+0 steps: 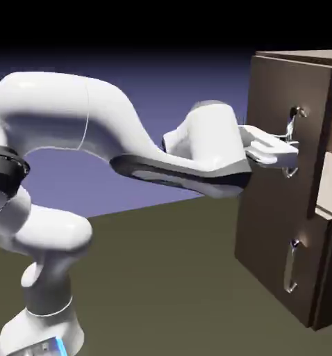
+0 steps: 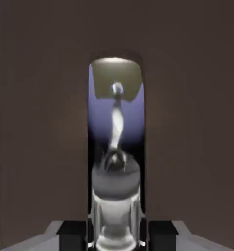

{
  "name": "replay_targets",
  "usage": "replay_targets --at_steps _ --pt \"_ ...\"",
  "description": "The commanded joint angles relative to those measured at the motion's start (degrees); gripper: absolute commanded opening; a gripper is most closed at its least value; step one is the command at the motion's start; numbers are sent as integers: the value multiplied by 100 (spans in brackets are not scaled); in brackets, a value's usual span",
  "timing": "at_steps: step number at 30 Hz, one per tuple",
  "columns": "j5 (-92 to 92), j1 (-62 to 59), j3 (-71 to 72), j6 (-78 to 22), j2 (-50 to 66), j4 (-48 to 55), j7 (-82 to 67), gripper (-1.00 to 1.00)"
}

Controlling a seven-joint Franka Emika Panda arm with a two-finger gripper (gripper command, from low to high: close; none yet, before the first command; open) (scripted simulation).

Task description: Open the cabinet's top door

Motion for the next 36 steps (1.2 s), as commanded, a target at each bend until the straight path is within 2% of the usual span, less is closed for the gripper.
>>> replay_targets --at_steps 1,5,17,27,36 --pt "-6 -207 181 -9 93 -48 154 -100" --pt "148 -1038 928 -100 319 -285 496 -100" --pt "3124 -2861 3153 -1444 -569 -1893 -1294 -100" --pt "5616 -3163 4836 -3063 -1283 -2721 -2291 -100" --pt "7854 -2920 6547 -5060 -1146 -2663 -2613 -100"
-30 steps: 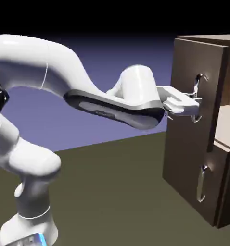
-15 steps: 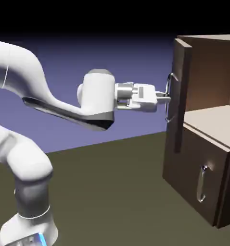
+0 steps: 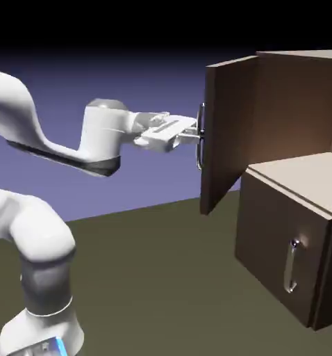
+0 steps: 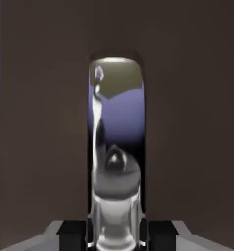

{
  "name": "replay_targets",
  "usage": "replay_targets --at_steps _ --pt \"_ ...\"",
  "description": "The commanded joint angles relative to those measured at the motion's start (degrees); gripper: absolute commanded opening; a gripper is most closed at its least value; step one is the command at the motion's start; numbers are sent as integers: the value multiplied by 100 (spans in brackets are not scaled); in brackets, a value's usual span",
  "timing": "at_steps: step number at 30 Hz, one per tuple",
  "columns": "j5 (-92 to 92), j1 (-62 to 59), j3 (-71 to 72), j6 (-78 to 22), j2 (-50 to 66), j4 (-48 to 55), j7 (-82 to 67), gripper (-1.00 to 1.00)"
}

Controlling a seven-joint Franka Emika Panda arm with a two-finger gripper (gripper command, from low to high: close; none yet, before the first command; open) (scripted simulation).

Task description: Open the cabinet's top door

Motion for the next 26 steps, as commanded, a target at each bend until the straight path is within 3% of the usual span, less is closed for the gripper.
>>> replay_targets --at_steps 1,13,26 --pt "231 19 201 -243 89 71 4 -100" --pt "2230 -372 2345 -3234 1911 1769 429 -100" --pt "2723 -927 3774 -6144 4399 4023 1409 -100"
